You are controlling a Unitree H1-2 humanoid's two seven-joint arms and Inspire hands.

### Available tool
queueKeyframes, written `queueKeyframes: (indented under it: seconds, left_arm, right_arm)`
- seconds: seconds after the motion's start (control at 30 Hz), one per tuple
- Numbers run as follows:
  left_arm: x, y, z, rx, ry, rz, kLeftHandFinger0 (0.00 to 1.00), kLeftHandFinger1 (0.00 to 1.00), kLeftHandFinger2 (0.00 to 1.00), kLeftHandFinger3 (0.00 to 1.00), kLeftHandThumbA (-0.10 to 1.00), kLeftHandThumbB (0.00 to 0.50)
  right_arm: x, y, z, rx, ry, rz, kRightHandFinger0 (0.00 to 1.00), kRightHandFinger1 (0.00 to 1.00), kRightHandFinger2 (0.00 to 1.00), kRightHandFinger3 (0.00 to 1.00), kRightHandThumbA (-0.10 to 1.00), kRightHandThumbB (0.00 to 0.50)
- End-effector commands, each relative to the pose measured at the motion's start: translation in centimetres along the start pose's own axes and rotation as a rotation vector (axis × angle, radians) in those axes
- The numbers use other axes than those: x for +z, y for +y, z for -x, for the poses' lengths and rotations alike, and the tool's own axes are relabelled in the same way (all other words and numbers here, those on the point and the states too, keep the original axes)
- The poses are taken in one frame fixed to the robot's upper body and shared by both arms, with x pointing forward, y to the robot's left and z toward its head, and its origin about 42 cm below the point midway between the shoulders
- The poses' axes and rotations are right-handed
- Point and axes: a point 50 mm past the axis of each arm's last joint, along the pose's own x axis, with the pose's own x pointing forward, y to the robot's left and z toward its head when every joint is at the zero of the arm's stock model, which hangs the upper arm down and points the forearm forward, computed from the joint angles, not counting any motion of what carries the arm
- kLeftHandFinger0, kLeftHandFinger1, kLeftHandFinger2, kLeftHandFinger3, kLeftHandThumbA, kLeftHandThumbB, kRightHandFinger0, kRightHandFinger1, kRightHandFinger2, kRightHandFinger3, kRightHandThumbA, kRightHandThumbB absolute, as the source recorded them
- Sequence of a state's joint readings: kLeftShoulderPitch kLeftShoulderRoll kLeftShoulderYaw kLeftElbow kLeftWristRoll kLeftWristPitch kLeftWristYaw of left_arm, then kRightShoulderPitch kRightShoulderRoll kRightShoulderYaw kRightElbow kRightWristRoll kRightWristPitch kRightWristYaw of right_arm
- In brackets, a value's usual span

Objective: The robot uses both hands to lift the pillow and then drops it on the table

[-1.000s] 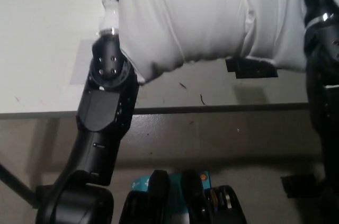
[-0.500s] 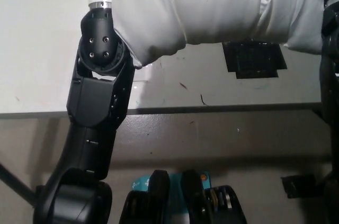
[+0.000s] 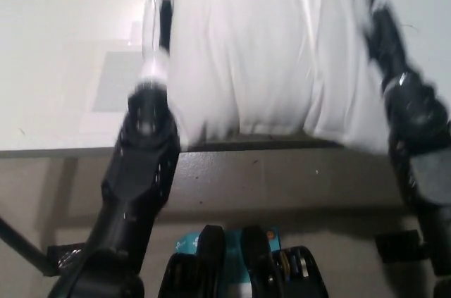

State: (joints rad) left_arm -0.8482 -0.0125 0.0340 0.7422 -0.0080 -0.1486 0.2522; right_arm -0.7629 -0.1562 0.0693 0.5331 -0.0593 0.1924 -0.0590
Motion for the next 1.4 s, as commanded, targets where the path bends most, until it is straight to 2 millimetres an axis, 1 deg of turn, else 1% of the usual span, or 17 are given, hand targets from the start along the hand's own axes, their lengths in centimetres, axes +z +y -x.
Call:
queueKeyframes:
  seconds: [0.0, 0.07, 0.1, 0.23, 0.3, 0.43, 0.6, 0.63, 0.73, 0.8, 0.83, 1.0, 1.03, 1.13, 1.17, 1.27, 1.37]
  left_arm:
    - [-0.8, -4.1, 1.3, -0.118, -0.088, 0.039, 1.0, 1.0, 1.0, 1.0, 1.0, 0.235]
    - [-2.4, -3.8, 1.9, -0.115, -0.044, 0.019, 1.0, 1.0, 1.0, 1.0, 1.0, 0.238]
    - [-4.7, -3.1, 3.1, -0.109, 0.006, -0.018, 1.0, 1.0, 1.0, 1.0, 1.0, 0.208]
    - [-7.3, -1.9, 4.4, -0.113, 0.049, -0.034, 1.0, 1.0, 1.0, 1.0, 1.0, 0.196]
    - [-8.4, -0.2, 4.9, -0.099, 0.066, -0.091, 1.0, 1.0, 1.0, 1.0, 1.0, 0.16]
    - [-8.9, 1.6, 5.0, -0.092, 0.051, -0.126, 1.0, 1.0, 1.0, 1.0, 1.0, 0.163]
    - [-9.7, 4.8, 6.5, -0.085, 0.003, -0.199, 1.0, 1.0, 1.0, 1.0, 1.0, 0.125]
    - [-9.7, 6.0, 6.8, -0.104, -0.019, -0.247, 1.0, 1.0, 1.0, 1.0, 1.0, 0.135]
    - [-9.3, 8.7, 7.9, -0.118, -0.051, -0.294, 1.0, 1.0, 1.0, 1.0, 1.0, 0.133]
    - [-9.3, 9.8, 9.0, -0.119, -0.052, -0.299, 1.0, 1.0, 1.0, 1.0, 1.0, 0.131]
    - [-8.9, 11.3, 10.1, -0.115, -0.069, -0.321, 1.0, 1.0, 1.0, 1.0, 1.0, 0.107]
    - [-7.4, 13.7, 11.9, -0.085, -0.097, -0.325, 1.0, 1.0, 1.0, 1.0, 1.0, 0.066]
    - [-6.8, 14.6, 12.6, -0.065, -0.119, -0.322, 1.0, 1.0, 1.0, 1.0, 1.0, 0.103]
    - [-5.5, 16.0, 13.9, -0.039, -0.155, -0.31, 1.0, 1.0, 1.0, 1.0, 1.0, 0.12]
    - [-5.2, 16.1, 14.1, -0.032, -0.159, -0.312, 1.0, 1.0, 1.0, 1.0, 1.0, 0.124]
    - [-4.0, 16.5, 15.0, -0.027, -0.193, -0.302, 1.0, 1.0, 1.0, 1.0, 1.0, 0.084]
    - [-2.8, 15.9, 16.6, -0.039, -0.226, -0.253, 1.0, 1.0, 1.0, 1.0, 1.0, 0.124]
  right_arm:
    - [0.4, 5.7, -0.1, 0.202, -0.153, 0.048, 1.0, 1.0, 1.0, 1.0, 1.0, 0.33]
    - [-1.0, 6.1, 0.0, 0.208, -0.124, 0.044, 1.0, 1.0, 1.0, 1.0, 1.0, 0.311]
    - [-3.0, 6.3, 0.5, 0.217, -0.08, 0.049, 1.0, 1.0, 1.0, 1.0, 1.0, 0.301]
    - [-4.9, 6.2, 0.8, 0.223, -0.061, 0.06, 1.0, 1.0, 1.0, 1.0, 1.0, 0.249]
    - [-5.6, 5.5, 1.0, 0.218, -0.052, 0.057, 1.0, 1.0, 1.0, 1.0, 1.0, 0.279]
    - [-5.9, 4.4, 1.0, 0.194, -0.047, 0.071, 1.0, 1.0, 1.0, 1.0, 1.0, 0.338]
    - [-6.2, 1.5, 2.4, 0.145, -0.091, 0.092, 1.0, 1.0, 1.0, 1.0, 1.0, 0.316]
    - [-6.1, 0.6, 2.9, 0.145, -0.098, 0.092, 1.0, 1.0, 1.0, 1.0, 1.0, 0.272]
    - [-6.0, -3.0, 4.9, 0.131, -0.097, 0.097, 1.0, 1.0, 1.0, 1.0, 1.0, 0.25]
    - [-6.4, -4.1, 6.1, 0.125, -0.086, 0.095, 1.0, 1.0, 1.0, 1.0, 1.0, 0.249]
    - [-7.0, -5.7, 7.7, 0.115, -0.087, 0.093, 1.0, 1.0, 1.0, 1.0, 1.0, 0.291]
    - [-7.4, -9.2, 10.7, 0.058, -0.12, 0.116, 1.0, 1.0, 1.0, 1.0, 1.0, 0.255]
    - [-7.6, -10.8, 12.2, 0.027, -0.131, 0.104, 1.0, 1.0, 1.0, 1.0, 1.0, 0.22]
    - [-7.8, -13.3, 15.1, -0.031, -0.171, 0.113, 1.0, 1.0, 1.0, 1.0, 1.0, 0.177]
    - [-7.9, -13.7, 15.6, -0.04, -0.17, 0.124, 1.0, 1.0, 1.0, 1.0, 1.0, 0.18]
    - [-8.1, -14.4, 17.5, -0.055, -0.198, 0.074, 1.0, 1.0, 1.0, 1.0, 1.0, 0.258]
    - [-7.8, -14.4, 19.6, -0.079, -0.228, 0.095, 1.0, 1.0, 1.0, 1.0, 1.0, 0.291]
